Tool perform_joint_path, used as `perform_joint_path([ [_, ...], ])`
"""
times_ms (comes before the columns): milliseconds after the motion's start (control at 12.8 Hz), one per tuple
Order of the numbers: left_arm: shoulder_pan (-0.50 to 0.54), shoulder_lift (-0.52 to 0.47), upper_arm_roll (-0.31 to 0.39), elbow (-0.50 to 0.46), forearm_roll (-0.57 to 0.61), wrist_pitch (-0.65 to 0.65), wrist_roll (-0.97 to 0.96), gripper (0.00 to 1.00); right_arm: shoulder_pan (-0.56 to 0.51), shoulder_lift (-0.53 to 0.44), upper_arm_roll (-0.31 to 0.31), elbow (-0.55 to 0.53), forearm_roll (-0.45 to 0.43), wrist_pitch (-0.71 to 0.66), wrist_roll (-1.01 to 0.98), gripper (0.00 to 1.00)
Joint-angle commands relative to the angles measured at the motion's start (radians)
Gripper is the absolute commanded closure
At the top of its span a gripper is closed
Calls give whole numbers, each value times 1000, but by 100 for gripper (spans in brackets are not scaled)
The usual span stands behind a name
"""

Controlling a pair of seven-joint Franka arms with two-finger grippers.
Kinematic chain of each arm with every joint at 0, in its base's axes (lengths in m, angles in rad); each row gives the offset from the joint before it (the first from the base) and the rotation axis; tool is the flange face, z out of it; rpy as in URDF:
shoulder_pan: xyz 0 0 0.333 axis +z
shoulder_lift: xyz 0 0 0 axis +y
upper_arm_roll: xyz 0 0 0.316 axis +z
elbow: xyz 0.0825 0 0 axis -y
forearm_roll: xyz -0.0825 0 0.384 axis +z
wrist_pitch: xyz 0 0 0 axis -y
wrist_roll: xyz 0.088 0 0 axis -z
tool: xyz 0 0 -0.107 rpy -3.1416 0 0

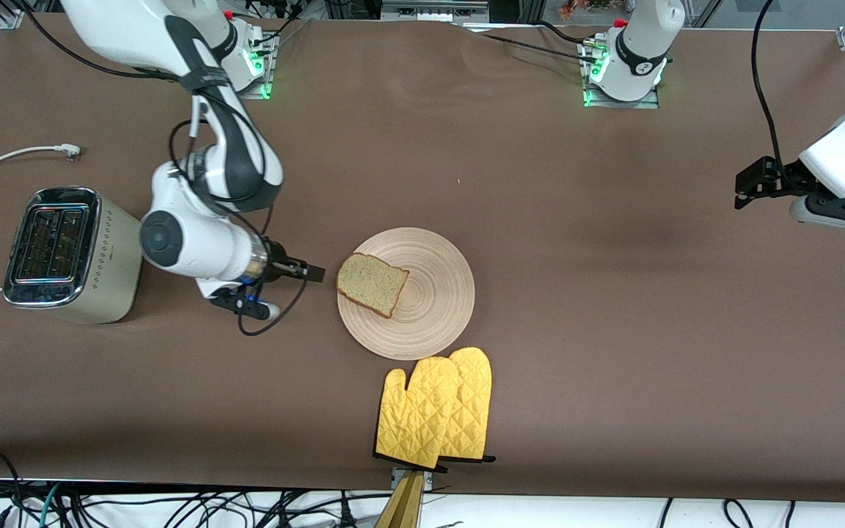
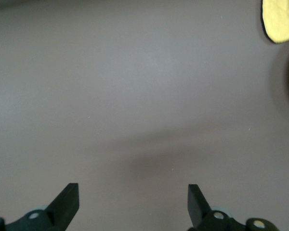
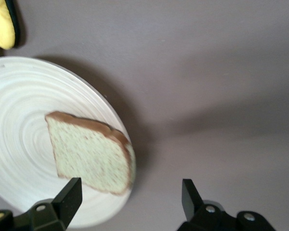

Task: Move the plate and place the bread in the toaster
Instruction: 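Lower the right gripper and grasp the bread slice on the plate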

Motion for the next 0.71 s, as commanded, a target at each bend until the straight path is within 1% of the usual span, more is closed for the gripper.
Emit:
perform_joint_path([
  [0, 17, -2, -12, 28, 26, -17, -46, 0, 81, -4, -7, -129, 12, 232, 67, 25],
  [78, 17, 1, -12, 38, 26, -26, -51, 0, 86, 5, -7, -140, 10, 252, 69, 29],
  [314, 17, 3, -15, 34, 19, -32, -91, 0, 101, 5, -7, -169, 9, 256, 69, 50],
  [392, 17, 1, -13, 35, 19, -34, -92, 0, 103, 5, -9, -181, 7, 260, 65, 51],
  [549, 17, 1, -13, 37, 19, -34, -91, 0, 104, 8, -9, -188, 6, 270, 63, 64],
  [627, 17, 1, -13, 37, 19, -34, -91, 0, 104, 8, -9, -188, 6, 271, 63, 66],
])
